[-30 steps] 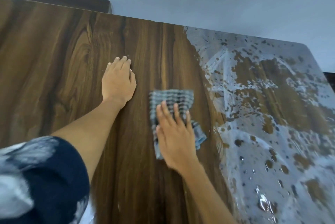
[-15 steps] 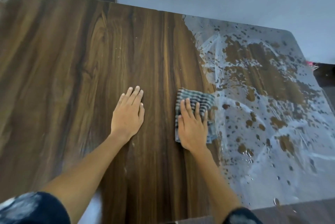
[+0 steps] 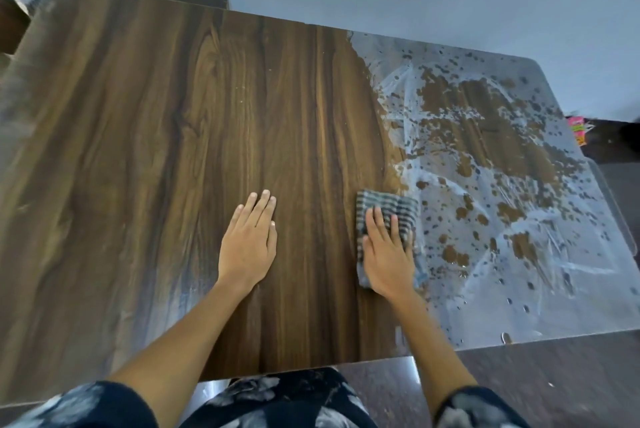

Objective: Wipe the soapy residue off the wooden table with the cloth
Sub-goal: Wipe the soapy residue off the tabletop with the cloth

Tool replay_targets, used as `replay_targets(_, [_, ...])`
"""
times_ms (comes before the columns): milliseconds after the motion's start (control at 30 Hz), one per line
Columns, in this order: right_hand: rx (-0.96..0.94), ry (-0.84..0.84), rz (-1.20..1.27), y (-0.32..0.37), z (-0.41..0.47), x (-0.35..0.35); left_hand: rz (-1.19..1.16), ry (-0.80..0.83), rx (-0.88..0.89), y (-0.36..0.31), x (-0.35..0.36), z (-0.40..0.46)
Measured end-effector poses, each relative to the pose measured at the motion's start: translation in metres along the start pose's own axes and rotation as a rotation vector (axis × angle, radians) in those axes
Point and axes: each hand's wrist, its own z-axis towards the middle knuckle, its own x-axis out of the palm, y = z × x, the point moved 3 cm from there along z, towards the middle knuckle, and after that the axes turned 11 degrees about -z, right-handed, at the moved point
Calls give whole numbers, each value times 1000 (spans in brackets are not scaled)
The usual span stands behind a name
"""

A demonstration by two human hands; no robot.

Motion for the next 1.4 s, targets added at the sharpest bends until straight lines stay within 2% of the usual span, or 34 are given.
replay_targets(67, [-29,-19,-26,34,9,-5,4,-8,-5,1,0,-4])
replay_targets(167, [-259,-56,-35,76,-30,8,-8,-3,-6,2,0,-8])
replay_targets(233, [-410,-79,-39,83,-79,21,-13,-2,6,3,-1,-10])
replay_targets(300, [-463,-71,-62,65,-117,33,-16,-3,13,2,-1,-11])
replay_targets(367, [-384,-47,-91,28,-135,44,-21,-11,11,1,0,-12])
replay_targets(467, [-149,-4,-70,-26,-117,46,-23,-18,8,0,1,-15])
replay_targets(600, [61,2,20,-37,-52,23,-19,-36,-30,-4,5,-22])
replay_targets(700, [-33,3,-10,4,-31,10,-29,-66,-89,-9,9,-27])
replay_targets(800, [-286,-55,-69,31,-62,17,-47,-101,-183,-20,16,-37])
replay_targets(867, [-440,-82,-85,23,-95,27,-60,-119,-243,-32,23,-47])
replay_targets(933, [-518,-31,-114,-6,-122,34,-66,-126,-285,-46,32,-54])
replay_targets(1000, [-507,-37,-160,-43,-132,40,-63,-140,-317,-55,38,-57])
replay_targets(1067, [-419,3,-190,-84,-125,42,-73,-157,-339,-61,42,-56])
replay_targets(1167, [-278,36,-92,-122,-89,32,-77,-131,-312,-72,47,-57])
replay_targets(1300, [-202,-5,-29,-100,-34,15,-92,-37,-209,-97,62,-62])
replay_targets(1400, [-325,-20,-61,-64,-40,9,-103,-2,-164,-111,69,-65])
